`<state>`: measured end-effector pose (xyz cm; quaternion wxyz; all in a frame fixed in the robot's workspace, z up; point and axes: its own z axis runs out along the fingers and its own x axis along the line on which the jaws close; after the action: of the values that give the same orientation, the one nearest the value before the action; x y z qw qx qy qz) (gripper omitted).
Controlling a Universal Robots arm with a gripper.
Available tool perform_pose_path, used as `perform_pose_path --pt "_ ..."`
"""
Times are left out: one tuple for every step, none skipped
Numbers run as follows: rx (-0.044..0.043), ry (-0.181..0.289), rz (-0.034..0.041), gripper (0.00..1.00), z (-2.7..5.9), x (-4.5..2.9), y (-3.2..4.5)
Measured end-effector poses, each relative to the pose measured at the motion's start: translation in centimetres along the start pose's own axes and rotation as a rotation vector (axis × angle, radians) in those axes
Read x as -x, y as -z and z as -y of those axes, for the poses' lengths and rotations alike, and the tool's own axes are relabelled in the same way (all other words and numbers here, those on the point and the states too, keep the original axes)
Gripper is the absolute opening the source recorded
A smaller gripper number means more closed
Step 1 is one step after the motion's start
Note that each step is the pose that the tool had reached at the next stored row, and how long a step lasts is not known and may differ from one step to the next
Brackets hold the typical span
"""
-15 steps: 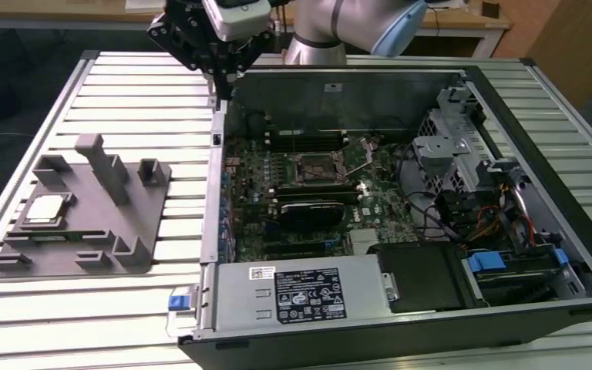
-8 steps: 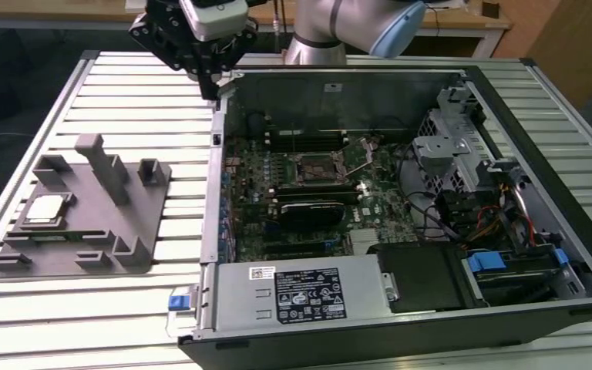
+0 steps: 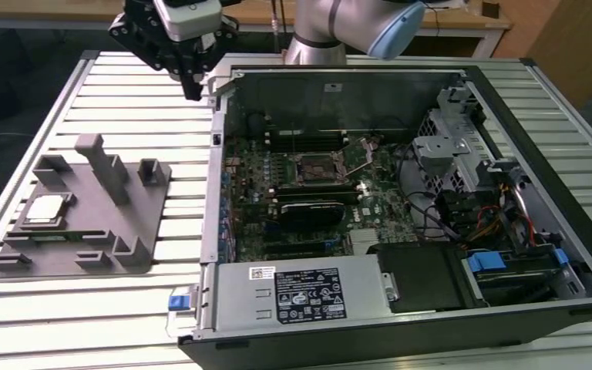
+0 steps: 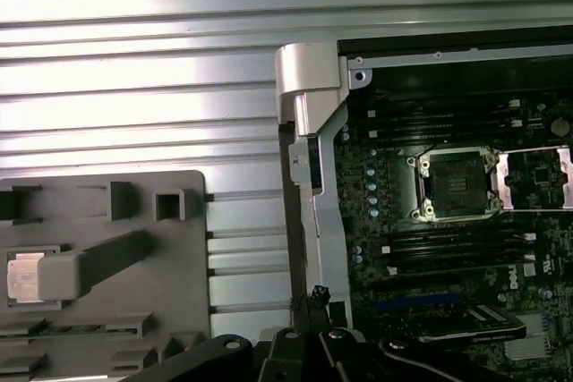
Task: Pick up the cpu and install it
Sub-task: 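Reach for the cpu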
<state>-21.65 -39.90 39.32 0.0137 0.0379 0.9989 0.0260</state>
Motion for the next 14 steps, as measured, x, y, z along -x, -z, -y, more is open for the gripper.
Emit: perform_pose_path --pt "0.0001 0.000 0.0001 0.11 0.02 -0.29 0.00" --pt "0.0000 0.000 0.0000 0.11 0.04 -0.58 0.00" --pt "0.0000 0.000 0.0001 0.11 0.07 -0.88 0.00" --pt "0.0000 0.000 0.0001 0.11 0.09 -1.16 -0.01" --pt "-0.0001 0.000 0.0000 0.11 0.11 -1.47 -0.02" --pt "-0.0001 0.000 0.0001 0.11 0.13 -1.75 -0.03" --pt "0.0000 0.000 0.0001 0.11 0.16 -2.02 -0.06" --pt "-0.0001 0.000 0.0001 0.11 0.18 -2.30 -0.08" --pt "0.0000 0.000 0.0001 0.11 0.20 -2.59 -0.12" --pt "0.0000 0.000 0.0001 0.11 0.23 -2.87 -0.15" --pt "0.0000 0.000 0.0001 0.11 0.25 -3.14 -0.18" --pt "0.0000 0.000 0.0001 0.11 0.27 -3.41 -0.21" --pt "-0.0001 0.000 0.0000 0.11 0.29 -3.69 -0.24" --pt "0.0000 0.000 0.0001 0.11 0.32 -3.97 -0.28"
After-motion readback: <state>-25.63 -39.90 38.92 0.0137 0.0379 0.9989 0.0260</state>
